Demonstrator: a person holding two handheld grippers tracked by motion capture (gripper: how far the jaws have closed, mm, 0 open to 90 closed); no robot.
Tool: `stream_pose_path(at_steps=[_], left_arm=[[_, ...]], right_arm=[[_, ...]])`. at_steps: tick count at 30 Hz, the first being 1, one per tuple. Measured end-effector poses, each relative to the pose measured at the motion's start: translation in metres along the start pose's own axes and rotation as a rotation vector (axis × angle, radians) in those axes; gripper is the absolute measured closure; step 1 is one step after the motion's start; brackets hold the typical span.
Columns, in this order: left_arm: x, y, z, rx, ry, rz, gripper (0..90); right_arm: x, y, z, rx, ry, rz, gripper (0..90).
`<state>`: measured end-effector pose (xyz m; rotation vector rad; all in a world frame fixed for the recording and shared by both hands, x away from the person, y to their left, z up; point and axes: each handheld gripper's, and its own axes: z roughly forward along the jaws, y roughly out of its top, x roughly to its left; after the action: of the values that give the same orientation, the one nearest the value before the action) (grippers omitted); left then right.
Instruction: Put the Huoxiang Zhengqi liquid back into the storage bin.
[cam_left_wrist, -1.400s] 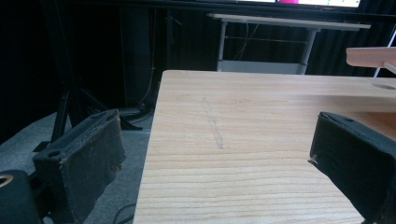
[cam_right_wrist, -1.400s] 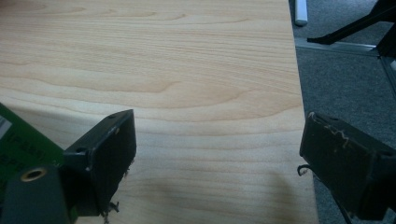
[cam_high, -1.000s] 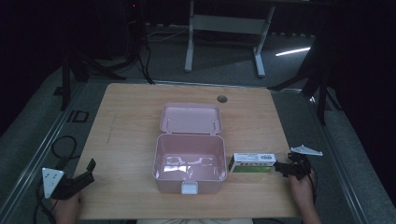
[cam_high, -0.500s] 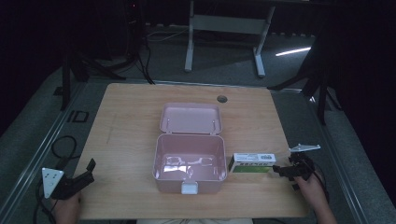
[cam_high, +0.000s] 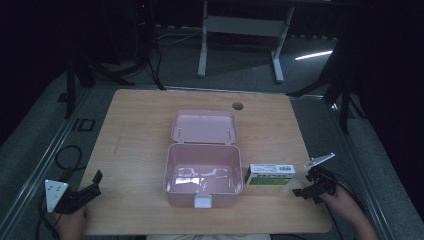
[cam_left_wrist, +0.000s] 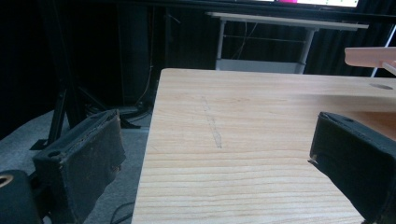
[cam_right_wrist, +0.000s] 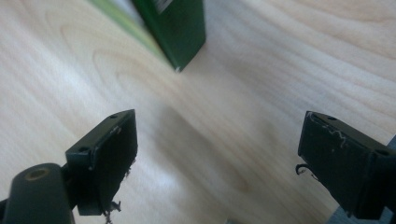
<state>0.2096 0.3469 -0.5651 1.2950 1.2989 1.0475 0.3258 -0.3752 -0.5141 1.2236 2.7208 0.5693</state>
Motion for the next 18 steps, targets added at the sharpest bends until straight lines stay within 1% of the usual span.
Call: stream_pose_path(at_steps=[2,3,5,6,7,8,9,11,13,15,18], left_arm=[[0.0,0.0,0.0,0.001,-0.001,-0.002,3.1],[0.0,0.0,0.0,0.001,0.0,-0.003,3.1],[0.0,0.0,0.0,-0.001,-0.001,-0.005,3.1],[0.0,0.0,0.0,-0.002,-0.001,-0.005,3.1],[0.0,0.0,0.0,-0.002,-0.001,-0.005,3.1],[0.0,0.0,0.0,-0.003,-0.001,-0.006,3.1],[0.0,0.0,0.0,-0.003,-0.002,-0.004,3.1],[0.0,0.0,0.0,-0.002,-0.002,-0.003,3.1],[0.0,0.0,0.0,-0.001,-0.002,-0.001,3.1],[0.0,0.0,0.0,-0.001,-0.003,0.0,3.1],[0.0,0.0,0.0,-0.001,-0.003,0.001,3.1]], right_arm=[[0.003,0.0,0.0,0.029,0.012,-0.035,12.5],[0.004,0.0,-0.001,0.042,0.027,-0.052,12.5],[0.004,0.0,-0.001,0.051,0.046,-0.067,12.5],[0.005,0.001,-0.001,0.06,0.059,-0.083,12.6],[0.005,0.001,-0.001,0.06,0.059,-0.083,12.6],[0.008,0.001,-0.001,0.078,0.083,-0.118,12.6],[0.009,0.002,0.0,0.091,0.086,-0.131,12.5],[0.013,0.002,0.001,0.109,0.1,-0.173,12.3],[0.016,0.003,0.002,0.128,0.116,-0.193,11.7],[0.02,0.004,0.001,0.12,0.128,-0.216,11.8],[0.026,0.006,-0.001,0.128,0.145,-0.262,12.5]])
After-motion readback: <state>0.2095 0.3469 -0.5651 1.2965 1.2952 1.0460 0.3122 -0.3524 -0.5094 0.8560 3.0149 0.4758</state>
